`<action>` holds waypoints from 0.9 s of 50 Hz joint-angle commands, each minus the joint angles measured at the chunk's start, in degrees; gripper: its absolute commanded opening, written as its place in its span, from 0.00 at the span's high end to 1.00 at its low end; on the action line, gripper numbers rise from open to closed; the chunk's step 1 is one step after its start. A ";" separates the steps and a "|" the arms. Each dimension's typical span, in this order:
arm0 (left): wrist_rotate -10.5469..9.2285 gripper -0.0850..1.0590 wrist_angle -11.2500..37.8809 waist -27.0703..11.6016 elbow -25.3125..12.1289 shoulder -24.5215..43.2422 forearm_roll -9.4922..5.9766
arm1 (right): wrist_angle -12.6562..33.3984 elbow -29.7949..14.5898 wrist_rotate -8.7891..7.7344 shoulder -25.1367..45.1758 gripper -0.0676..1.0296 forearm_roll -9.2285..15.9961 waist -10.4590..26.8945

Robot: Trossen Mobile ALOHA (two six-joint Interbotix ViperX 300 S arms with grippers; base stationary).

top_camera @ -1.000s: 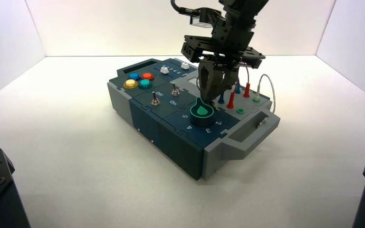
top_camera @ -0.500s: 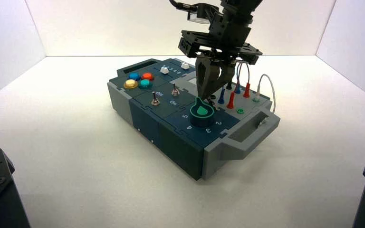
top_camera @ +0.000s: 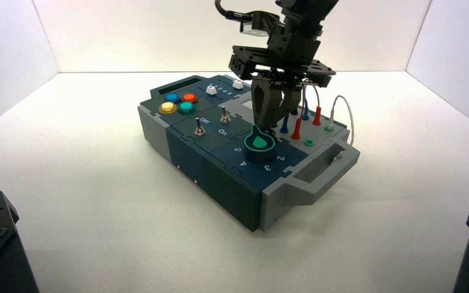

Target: Turn the knob to position 6.

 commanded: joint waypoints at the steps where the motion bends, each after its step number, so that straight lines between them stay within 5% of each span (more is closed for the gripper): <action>1: 0.00 0.95 -0.62 -0.09 -1.76 0.62 0.00 | 0.00 -1.49 -0.18 -0.79 0.96 0.09 -0.26; 45: 0.00 0.95 -1.41 -0.09 -1.85 1.32 -0.09 | 1.23 -2.55 -0.18 -0.79 0.96 0.09 0.00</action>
